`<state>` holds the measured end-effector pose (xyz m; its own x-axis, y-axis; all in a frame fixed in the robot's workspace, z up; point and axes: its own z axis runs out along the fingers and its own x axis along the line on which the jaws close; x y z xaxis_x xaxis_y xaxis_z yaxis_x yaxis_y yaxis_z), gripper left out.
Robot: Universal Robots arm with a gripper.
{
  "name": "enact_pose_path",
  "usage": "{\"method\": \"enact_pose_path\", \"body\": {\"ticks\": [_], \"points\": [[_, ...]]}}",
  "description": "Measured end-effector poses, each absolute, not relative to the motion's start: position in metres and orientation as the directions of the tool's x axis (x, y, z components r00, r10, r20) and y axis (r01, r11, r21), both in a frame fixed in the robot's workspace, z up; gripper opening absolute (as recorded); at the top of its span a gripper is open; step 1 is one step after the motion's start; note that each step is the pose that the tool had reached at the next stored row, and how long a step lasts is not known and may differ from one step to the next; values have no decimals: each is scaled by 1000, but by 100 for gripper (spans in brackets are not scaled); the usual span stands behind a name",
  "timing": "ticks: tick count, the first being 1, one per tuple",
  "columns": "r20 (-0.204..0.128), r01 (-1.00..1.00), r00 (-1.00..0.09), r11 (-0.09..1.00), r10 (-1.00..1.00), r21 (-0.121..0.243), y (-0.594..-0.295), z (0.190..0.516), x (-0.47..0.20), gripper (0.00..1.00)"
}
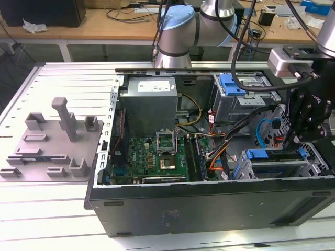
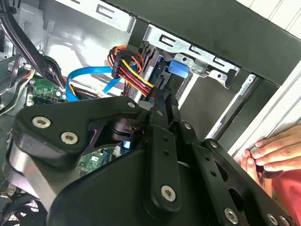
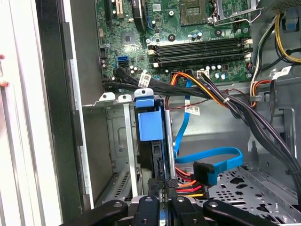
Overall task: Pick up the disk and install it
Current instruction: 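Insert the first disk wire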
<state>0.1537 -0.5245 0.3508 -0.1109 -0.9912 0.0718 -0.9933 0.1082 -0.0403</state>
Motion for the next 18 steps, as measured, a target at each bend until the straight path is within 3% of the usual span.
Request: {"method": "enact_pose_path", "body": {"ticks": [18], "points": [[72,-994,-107,105,-992,-40,-523,350,154,17]]}}
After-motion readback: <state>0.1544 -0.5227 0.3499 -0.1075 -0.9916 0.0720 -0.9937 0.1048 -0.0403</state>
